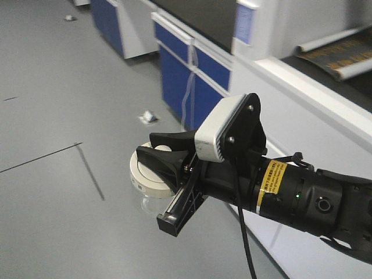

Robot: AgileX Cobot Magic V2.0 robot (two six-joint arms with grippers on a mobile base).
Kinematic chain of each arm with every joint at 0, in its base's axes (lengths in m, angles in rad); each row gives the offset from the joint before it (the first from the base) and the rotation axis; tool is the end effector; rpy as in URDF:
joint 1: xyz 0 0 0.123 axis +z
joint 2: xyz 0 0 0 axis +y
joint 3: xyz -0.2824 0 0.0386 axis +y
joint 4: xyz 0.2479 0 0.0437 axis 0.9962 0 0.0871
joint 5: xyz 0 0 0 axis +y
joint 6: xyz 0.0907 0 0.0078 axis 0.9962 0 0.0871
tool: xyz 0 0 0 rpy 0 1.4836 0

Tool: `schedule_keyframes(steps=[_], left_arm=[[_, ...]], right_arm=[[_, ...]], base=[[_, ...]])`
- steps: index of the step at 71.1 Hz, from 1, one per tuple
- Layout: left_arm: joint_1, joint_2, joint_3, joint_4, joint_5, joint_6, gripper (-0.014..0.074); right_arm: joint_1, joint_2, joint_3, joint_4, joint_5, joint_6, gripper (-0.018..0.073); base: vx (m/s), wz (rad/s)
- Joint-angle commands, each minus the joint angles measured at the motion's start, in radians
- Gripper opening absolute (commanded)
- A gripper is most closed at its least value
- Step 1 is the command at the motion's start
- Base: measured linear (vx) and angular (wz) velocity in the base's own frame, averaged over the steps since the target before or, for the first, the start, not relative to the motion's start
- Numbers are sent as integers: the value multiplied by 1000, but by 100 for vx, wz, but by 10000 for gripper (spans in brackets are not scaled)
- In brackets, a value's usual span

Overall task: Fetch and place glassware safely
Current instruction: 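Hold the jar in the right gripper while the base turns away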

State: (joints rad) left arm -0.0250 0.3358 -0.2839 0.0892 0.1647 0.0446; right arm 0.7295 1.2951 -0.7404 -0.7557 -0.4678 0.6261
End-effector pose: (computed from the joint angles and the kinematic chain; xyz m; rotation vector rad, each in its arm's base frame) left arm 0.0862 -0.0008 0.2715 0.1230 1.6959 0.0928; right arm 0.1901 0.2076 0.3018 -0.8959 1.4890 0.7523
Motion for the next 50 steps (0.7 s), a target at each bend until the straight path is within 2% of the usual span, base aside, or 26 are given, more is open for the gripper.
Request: schedule_keyframes(steps=[1,50], left_arm=[[-1,9,-27,-4,-70,-6,-7],[-1,9,-27,-4,-69,-6,-7]], right_arm=[[-1,-34,-27,25,-84,-7,-3],[-1,-34,-27,25,-84,-7,-3]], base=[[8,62],[18,73]])
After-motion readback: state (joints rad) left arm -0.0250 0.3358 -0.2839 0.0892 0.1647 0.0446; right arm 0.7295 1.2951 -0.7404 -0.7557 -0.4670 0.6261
